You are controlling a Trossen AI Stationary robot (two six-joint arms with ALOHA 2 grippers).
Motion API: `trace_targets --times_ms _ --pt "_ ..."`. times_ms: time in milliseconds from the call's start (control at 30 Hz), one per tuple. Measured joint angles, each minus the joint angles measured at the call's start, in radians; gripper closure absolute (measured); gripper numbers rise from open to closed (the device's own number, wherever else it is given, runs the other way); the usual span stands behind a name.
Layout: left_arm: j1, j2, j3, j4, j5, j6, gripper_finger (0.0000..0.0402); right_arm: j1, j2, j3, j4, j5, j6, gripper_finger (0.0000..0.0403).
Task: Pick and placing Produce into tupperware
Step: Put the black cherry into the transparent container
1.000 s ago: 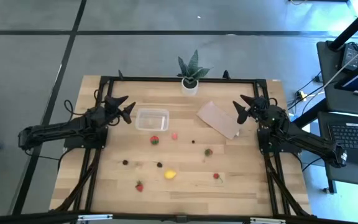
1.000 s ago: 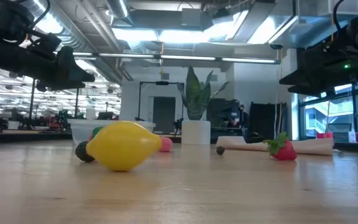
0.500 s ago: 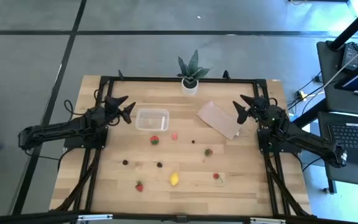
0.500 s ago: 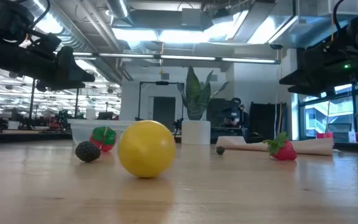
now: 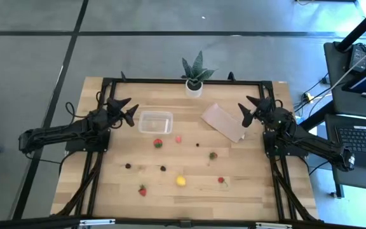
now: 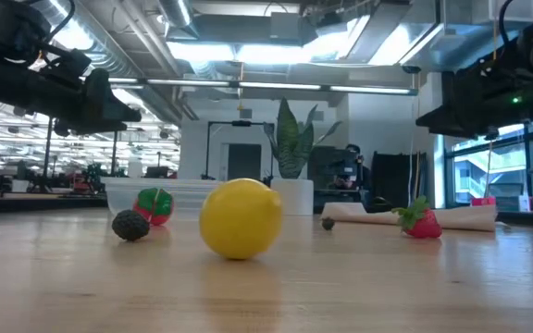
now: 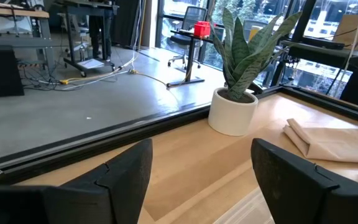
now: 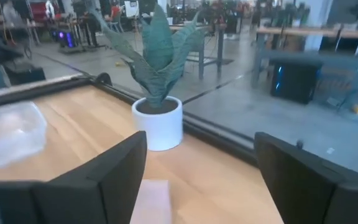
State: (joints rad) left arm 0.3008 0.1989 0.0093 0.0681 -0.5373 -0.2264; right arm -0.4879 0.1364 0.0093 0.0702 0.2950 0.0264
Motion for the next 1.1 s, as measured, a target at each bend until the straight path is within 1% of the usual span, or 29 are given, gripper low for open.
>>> trace_targets --times_ms 100,200,467,633,767,933,1100 --pt "0.000 0.000 0.000 0.000 0.000 0.000 0.0138 0.000 0.000 0.000 -0.002 0.000 -0.084 0.0106" --pt "0.000 0.000 0.000 0.000 0.000 0.000 0.0138 0.000 0.000 0.000 -0.001 0.000 -0.078 0.0106" --pt "0.000 0.000 0.000 0.000 0.000 0.000 0.0138 0.000 0.000 0.000 -0.001 0.000 0.002 0.0106" --pt "0.000 0.000 0.000 0.000 0.000 0.000 0.0138 0.001 0.000 0.000 -0.001 -0.001 0.147 0.0106" --pt "0.000 0.000 0.000 0.000 0.000 0.000 0.0138 0.001 0.000 0.000 -0.002 -0.001 0.154 0.0106" --pt "0.000 0.000 0.000 0.000 0.000 0.000 0.0138 0.000 0.000 0.000 -0.001 -0.001 0.232 0.0106" --pt "0.000 0.000 0.000 0.000 0.000 0.000 0.0138 0.000 0.000 0.000 -0.002 -0.001 0.236 0.0106"
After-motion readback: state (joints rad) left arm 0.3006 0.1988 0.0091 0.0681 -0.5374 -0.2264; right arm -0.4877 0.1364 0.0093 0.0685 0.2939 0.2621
